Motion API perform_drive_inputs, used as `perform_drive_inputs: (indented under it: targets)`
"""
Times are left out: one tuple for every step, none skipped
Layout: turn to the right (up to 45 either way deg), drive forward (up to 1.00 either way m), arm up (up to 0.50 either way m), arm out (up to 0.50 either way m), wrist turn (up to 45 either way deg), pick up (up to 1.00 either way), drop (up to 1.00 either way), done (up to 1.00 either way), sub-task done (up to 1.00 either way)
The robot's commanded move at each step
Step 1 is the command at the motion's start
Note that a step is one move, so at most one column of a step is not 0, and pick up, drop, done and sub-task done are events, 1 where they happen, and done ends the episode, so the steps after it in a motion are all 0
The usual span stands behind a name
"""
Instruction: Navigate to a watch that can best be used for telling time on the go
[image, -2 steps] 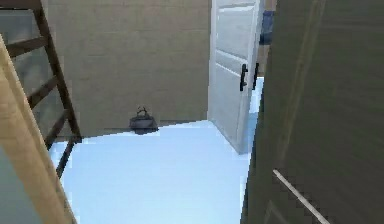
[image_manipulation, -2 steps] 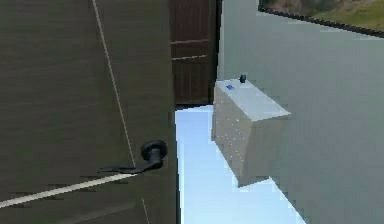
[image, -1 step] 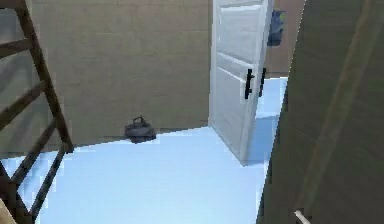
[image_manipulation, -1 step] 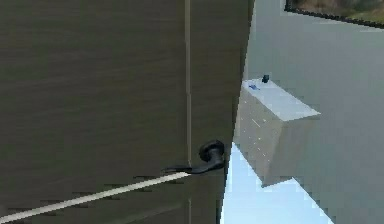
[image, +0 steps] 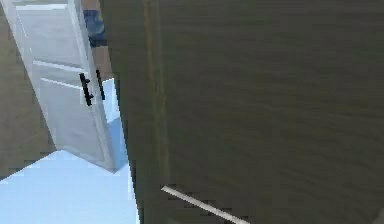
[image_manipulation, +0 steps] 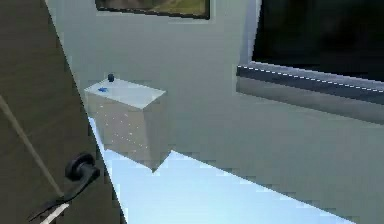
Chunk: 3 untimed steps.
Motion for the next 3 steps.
perform_drive_inputs:
  targets:
    - [45.0, 0.0, 0.0, 0.0, 0.0, 0.0, 0.0, 0.0, 0.0]
    - [45.0, 0.0, 0.0, 0.0, 0.0, 0.0, 0.0, 0.0, 0.0]
    - [3.0, 0.0, 0.0, 0.0, 0.0, 0.0, 0.0, 0.0, 0.0]
